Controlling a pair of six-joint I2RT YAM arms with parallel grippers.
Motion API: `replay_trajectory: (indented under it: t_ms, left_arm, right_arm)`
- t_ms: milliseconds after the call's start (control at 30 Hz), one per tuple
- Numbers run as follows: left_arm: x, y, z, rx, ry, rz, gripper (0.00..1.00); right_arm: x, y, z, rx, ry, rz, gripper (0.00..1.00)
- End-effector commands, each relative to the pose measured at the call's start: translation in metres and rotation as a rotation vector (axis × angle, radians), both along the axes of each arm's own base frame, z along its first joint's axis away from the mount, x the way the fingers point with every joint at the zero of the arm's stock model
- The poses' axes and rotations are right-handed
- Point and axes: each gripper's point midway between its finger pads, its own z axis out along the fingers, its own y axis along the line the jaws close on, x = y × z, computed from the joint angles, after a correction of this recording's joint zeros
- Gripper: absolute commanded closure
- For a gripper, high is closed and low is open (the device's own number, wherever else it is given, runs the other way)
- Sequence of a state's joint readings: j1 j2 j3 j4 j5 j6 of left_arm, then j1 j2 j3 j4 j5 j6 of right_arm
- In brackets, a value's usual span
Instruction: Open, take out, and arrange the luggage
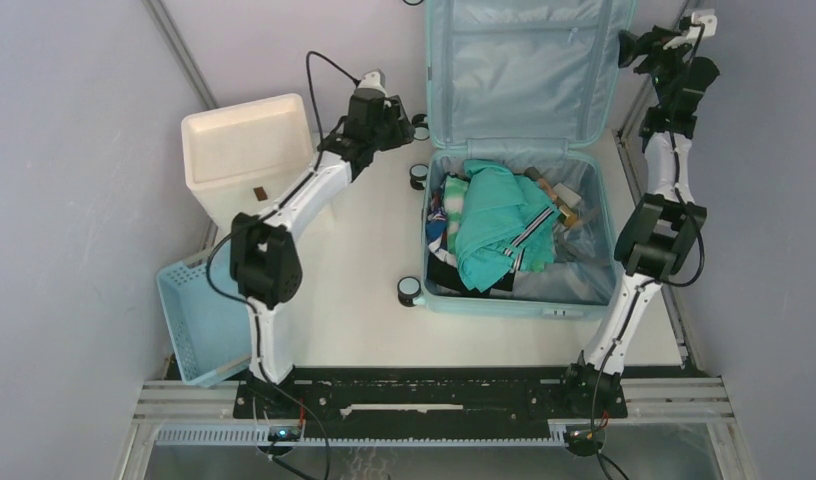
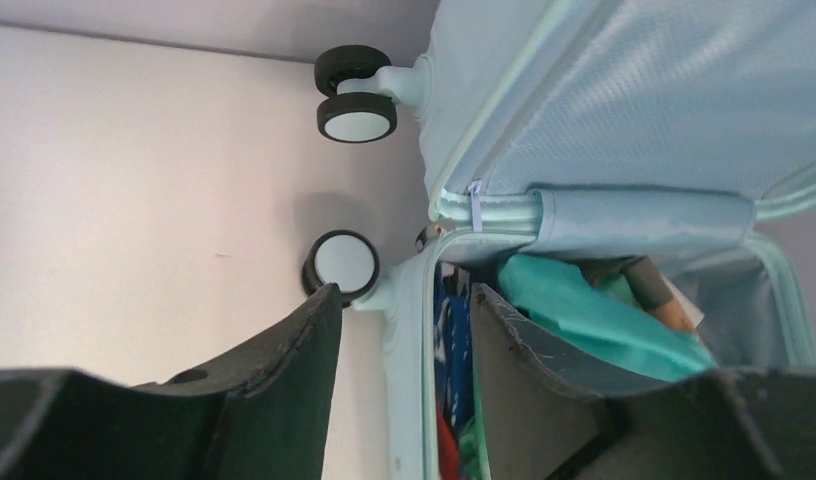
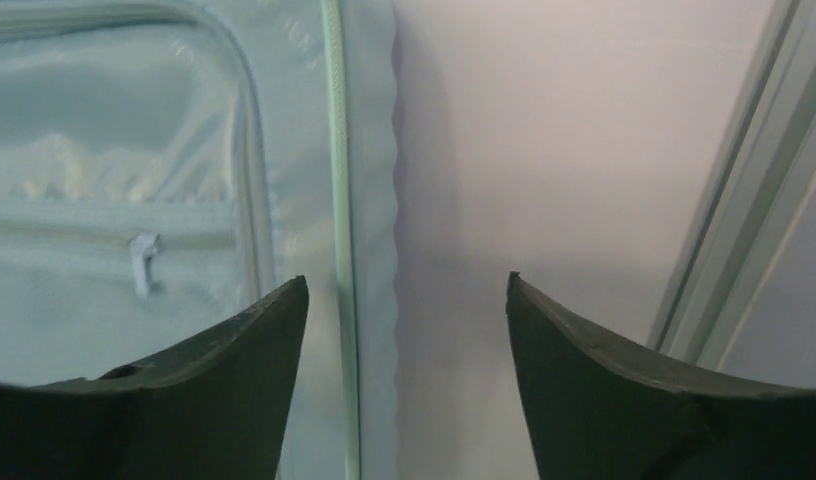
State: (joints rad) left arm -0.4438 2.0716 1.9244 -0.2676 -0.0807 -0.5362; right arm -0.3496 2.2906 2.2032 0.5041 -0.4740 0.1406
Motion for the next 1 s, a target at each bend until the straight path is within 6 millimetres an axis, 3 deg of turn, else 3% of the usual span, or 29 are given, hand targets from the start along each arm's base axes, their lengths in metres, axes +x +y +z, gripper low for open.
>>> replay_trajectory:
  t_ms: [0,100,233,367,400,533,667,767,967]
  left_arm:
    - [-0.04,0.024,0.083,0.113,-0.186,-0.027,0.44]
    - [-0.069,0.053,0.089,0.232,-0.192,-0.022,0.42]
    - [-0.103,0.106,0.094,0.333,-0.149,0.088,0.34]
    - [-0.119,0.151,0.086,0.406,-0.084,0.183,0.23]
    - [-0.121,0.161,0.082,0.405,-0.065,0.206,0.23]
    - [-0.113,0.19,0.076,0.374,-0.027,0.278,0.21]
    - [-0.093,0.211,0.073,0.427,0.012,0.35,0.18]
    - [-0.081,0.222,0.065,0.464,0.062,0.382,0.19]
    - [-0.066,0.211,0.046,0.45,0.116,0.311,0.28]
  right_arm:
    - [-0.068,0.031,0.08,-0.167,-0.109,0.103,0.16]
    - [-0.09,0.044,0.069,-0.218,-0.034,0.177,0.12]
    - [-0.121,0.057,0.046,-0.226,0.101,0.272,0.07]
    - [-0.157,0.069,0.027,-0.278,0.223,0.307,0.07]
    - [-0.167,0.075,0.014,-0.274,0.278,0.334,0.07]
    - [-0.208,0.103,-0.022,-0.299,0.384,0.427,0.07]
    - [-0.241,0.137,-0.065,-0.301,0.48,0.507,0.08]
    - [-0.263,0.167,-0.083,-0.31,0.518,0.579,0.08]
    - [-0.294,0.21,-0.104,-0.322,0.577,0.697,0.09]
